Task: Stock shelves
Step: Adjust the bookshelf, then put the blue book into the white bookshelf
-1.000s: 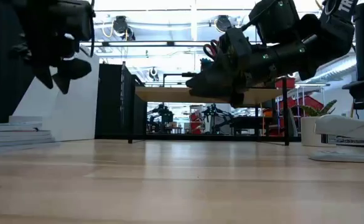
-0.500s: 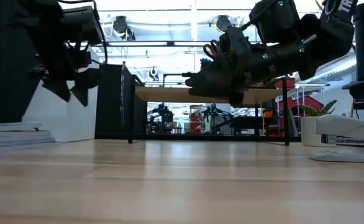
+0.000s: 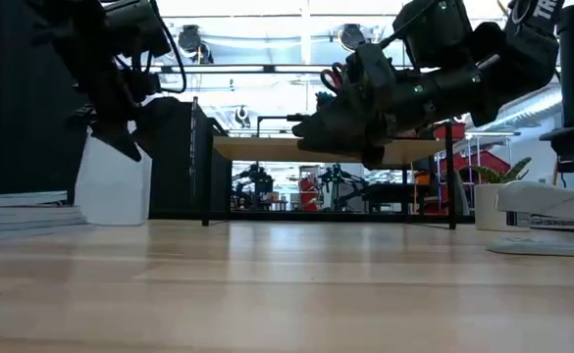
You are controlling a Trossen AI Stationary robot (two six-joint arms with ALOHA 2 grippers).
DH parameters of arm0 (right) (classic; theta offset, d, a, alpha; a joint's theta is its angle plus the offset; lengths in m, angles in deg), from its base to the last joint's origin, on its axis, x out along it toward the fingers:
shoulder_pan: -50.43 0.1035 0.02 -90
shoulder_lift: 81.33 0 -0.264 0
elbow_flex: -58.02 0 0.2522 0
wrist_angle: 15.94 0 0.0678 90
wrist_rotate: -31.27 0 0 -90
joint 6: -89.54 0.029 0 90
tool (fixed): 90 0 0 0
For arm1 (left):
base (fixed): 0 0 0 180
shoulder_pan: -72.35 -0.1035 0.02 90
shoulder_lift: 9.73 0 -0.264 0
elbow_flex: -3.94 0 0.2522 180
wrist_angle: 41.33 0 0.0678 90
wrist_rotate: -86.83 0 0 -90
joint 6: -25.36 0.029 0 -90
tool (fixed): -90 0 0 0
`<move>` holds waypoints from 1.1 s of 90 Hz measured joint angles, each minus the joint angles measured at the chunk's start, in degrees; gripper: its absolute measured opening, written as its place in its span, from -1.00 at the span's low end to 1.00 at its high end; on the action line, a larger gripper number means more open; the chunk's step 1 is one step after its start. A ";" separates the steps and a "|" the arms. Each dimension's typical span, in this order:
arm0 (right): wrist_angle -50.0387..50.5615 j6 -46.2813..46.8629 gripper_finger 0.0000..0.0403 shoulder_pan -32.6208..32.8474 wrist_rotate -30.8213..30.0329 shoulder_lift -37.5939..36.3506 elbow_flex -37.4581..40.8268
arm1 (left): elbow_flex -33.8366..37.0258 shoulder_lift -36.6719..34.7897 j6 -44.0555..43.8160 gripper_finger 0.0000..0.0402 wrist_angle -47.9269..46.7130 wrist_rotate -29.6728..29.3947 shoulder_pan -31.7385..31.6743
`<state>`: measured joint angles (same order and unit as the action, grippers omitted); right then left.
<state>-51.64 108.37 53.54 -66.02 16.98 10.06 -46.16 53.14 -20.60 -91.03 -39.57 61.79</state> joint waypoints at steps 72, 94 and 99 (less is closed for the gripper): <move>6.00 0.02 -0.30 1.03 2.92 0.00 0.00 | -5.12 -2.10 -6.02 -0.01 -15.93 25.69 30.38; 5.99 0.02 -0.30 3.67 2.91 0.00 0.00 | -5.12 -0.58 -5.85 -0.01 -21.24 31.32 34.79; 6.01 0.02 -0.30 4.20 2.91 0.00 0.00 | -5.12 0.27 -5.80 -0.01 -22.18 32.97 35.70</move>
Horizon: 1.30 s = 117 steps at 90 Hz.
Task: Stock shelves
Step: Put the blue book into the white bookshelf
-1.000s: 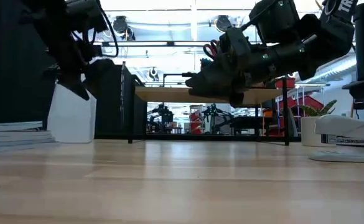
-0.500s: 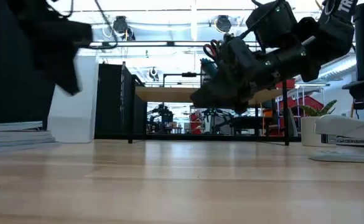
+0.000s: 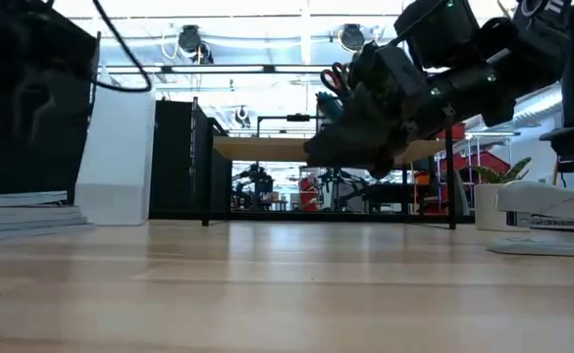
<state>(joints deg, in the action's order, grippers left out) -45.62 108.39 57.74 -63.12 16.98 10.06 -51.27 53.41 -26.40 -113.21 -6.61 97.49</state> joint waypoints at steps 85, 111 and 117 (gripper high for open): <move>0.33 -1.05 -0.30 4.81 -0.30 0.00 0.00 | 0.00 14.02 6.18 -0.01 12.76 -0.92 7.41; 0.35 -1.74 -0.30 4.81 -0.37 0.00 0.00 | 0.09 14.05 8.58 -0.01 21.59 -4.41 5.75; 0.35 -2.08 -0.30 4.81 -0.37 0.00 0.00 | 0.09 14.05 10.45 -0.01 24.21 -5.56 5.30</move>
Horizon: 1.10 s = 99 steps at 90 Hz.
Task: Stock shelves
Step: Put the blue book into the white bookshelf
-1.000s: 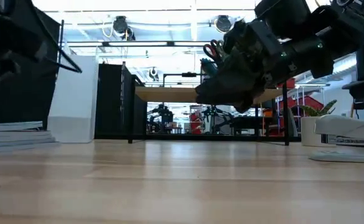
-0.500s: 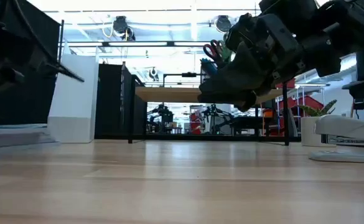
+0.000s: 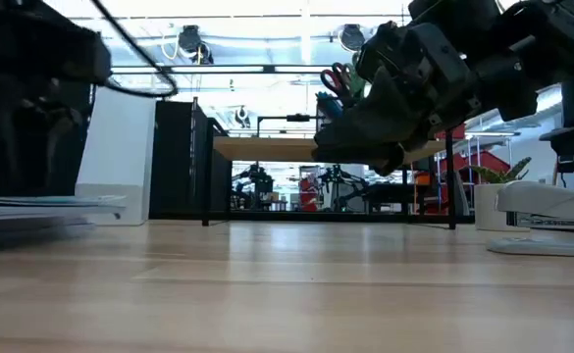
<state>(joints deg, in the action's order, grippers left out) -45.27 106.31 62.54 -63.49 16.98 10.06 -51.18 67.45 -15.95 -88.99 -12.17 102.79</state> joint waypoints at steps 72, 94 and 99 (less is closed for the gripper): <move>-0.35 -29.11 -0.30 0.52 0.33 7.84 -6.52 | -8.27 -0.02 -13.54 -0.01 -22.86 2.22 5.53; -0.23 -51.09 -0.30 0.52 -0.32 17.17 -18.36 | -7.31 -0.02 -16.69 -0.01 -22.70 2.37 9.42; -0.27 -55.30 -0.30 0.52 -1.30 19.45 -21.59 | -6.71 -0.02 -17.76 -0.01 -22.54 2.37 10.06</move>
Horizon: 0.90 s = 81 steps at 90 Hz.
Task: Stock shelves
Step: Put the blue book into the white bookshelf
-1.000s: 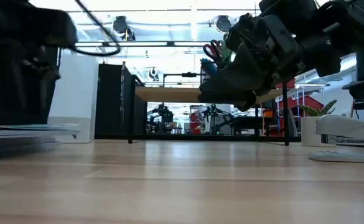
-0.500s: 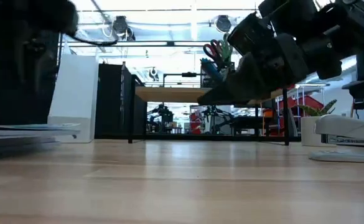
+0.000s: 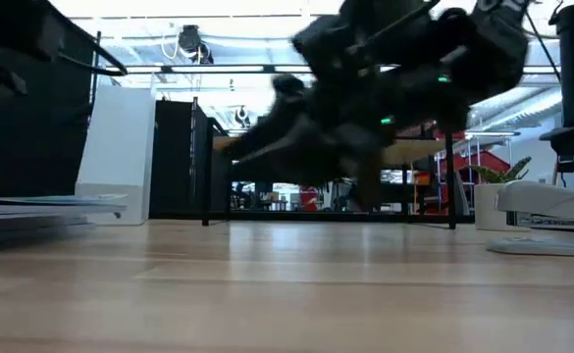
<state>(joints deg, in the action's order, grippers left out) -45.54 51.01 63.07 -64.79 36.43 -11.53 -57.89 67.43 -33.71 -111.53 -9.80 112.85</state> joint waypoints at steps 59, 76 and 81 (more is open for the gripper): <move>13.48 -24.14 -0.30 -2.29 -1.12 17.18 -29.45 | 8.37 -3.04 0.97 -0.01 8.86 -1.30 1.22; 16.27 -22.51 -0.30 -3.10 -0.81 17.03 -29.55 | 8.37 -3.04 1.35 -0.01 9.23 -3.11 1.22; 16.53 -17.29 -0.30 -3.12 -1.97 17.04 -29.54 | 8.37 -3.04 1.33 -0.01 9.34 -3.41 1.22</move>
<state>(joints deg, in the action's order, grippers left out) -29.01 33.72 59.95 -66.76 53.47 -41.07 -49.52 64.39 -32.38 -102.19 -13.22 114.07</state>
